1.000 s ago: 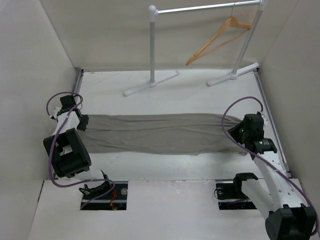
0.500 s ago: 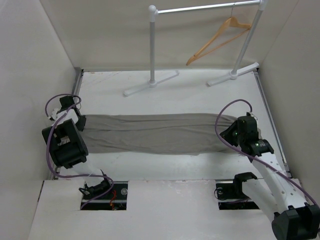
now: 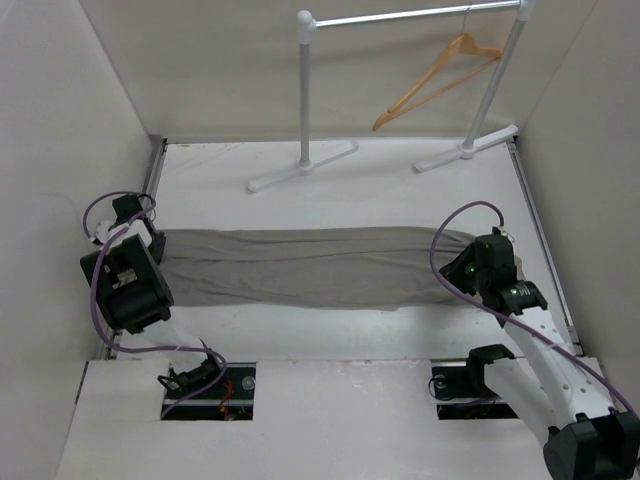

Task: Place the trousers on the hanger
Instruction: Fold the trousers at the center of the board.

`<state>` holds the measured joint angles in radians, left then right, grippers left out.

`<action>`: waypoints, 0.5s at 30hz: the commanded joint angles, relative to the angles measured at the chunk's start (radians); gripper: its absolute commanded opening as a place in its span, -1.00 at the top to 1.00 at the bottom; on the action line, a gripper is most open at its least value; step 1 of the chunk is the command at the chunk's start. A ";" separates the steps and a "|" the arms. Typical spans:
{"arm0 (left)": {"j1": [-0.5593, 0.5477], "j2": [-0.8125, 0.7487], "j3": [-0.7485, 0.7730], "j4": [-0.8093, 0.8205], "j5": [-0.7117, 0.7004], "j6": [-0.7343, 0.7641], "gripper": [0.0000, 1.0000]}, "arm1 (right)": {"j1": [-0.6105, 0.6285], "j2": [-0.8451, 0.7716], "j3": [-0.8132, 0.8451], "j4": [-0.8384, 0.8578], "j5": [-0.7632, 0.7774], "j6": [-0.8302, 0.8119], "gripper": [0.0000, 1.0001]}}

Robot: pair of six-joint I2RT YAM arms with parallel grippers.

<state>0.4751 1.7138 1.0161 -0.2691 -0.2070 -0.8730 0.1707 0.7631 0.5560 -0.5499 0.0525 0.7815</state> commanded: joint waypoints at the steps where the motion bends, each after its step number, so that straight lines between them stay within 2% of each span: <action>1: 0.000 0.000 0.030 0.034 0.014 -0.004 0.55 | 0.008 -0.005 -0.001 0.031 -0.003 -0.011 0.51; 10: -0.002 -0.046 0.023 0.056 0.001 -0.020 0.57 | 0.037 -0.002 -0.011 0.034 0.007 -0.008 0.51; 15: -0.003 -0.071 0.007 0.061 -0.022 -0.021 0.46 | 0.037 -0.002 -0.011 0.036 0.007 -0.008 0.50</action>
<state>0.4732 1.7031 1.0161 -0.2268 -0.1970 -0.8818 0.1982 0.7654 0.5419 -0.5491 0.0525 0.7815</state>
